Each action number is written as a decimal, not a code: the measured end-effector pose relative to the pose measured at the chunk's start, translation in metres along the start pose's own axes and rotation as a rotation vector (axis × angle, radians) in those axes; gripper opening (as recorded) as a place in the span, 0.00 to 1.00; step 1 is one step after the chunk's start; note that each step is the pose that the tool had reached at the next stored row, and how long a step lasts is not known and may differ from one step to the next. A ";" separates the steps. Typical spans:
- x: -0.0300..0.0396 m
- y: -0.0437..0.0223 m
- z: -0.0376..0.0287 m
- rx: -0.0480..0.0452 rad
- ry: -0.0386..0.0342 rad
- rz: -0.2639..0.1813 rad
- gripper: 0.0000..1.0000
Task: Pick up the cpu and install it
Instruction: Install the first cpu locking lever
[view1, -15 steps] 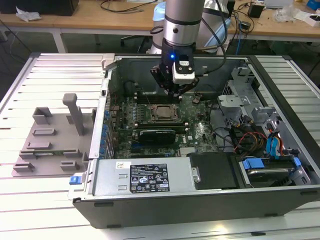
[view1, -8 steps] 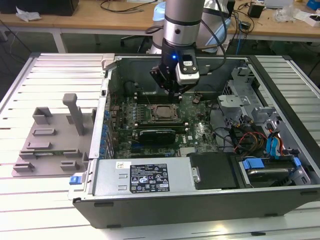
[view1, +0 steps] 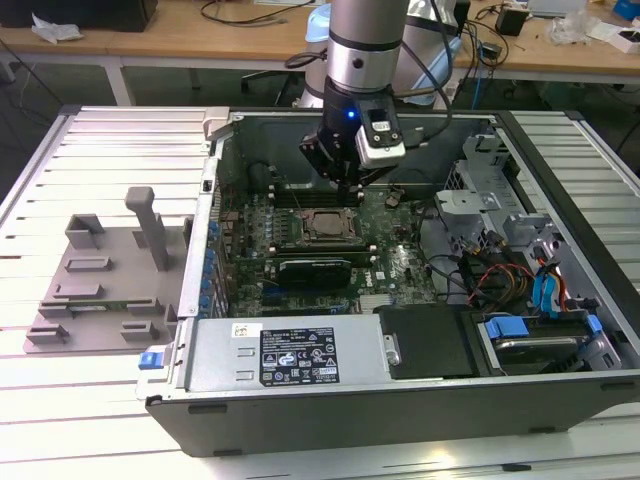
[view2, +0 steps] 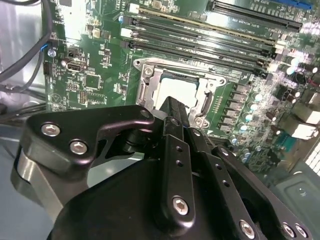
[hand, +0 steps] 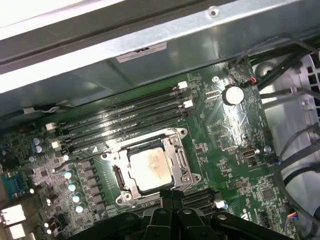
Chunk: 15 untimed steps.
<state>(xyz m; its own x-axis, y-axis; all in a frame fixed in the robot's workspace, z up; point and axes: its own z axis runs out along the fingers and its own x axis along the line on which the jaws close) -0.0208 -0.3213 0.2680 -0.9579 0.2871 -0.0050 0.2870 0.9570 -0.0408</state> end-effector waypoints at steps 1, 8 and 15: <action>0.0000 0.0000 0.0000 -0.0001 -0.0004 -0.010 0.11; 0.0000 0.0000 0.0000 -0.0005 -0.0034 -0.084 0.11; 0.0000 0.0000 0.0000 -0.0008 -0.0058 -0.145 0.11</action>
<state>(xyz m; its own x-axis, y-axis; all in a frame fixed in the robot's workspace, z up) -0.0208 -0.3213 0.2680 -0.9893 0.1455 -0.0049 0.1456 0.9885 -0.0408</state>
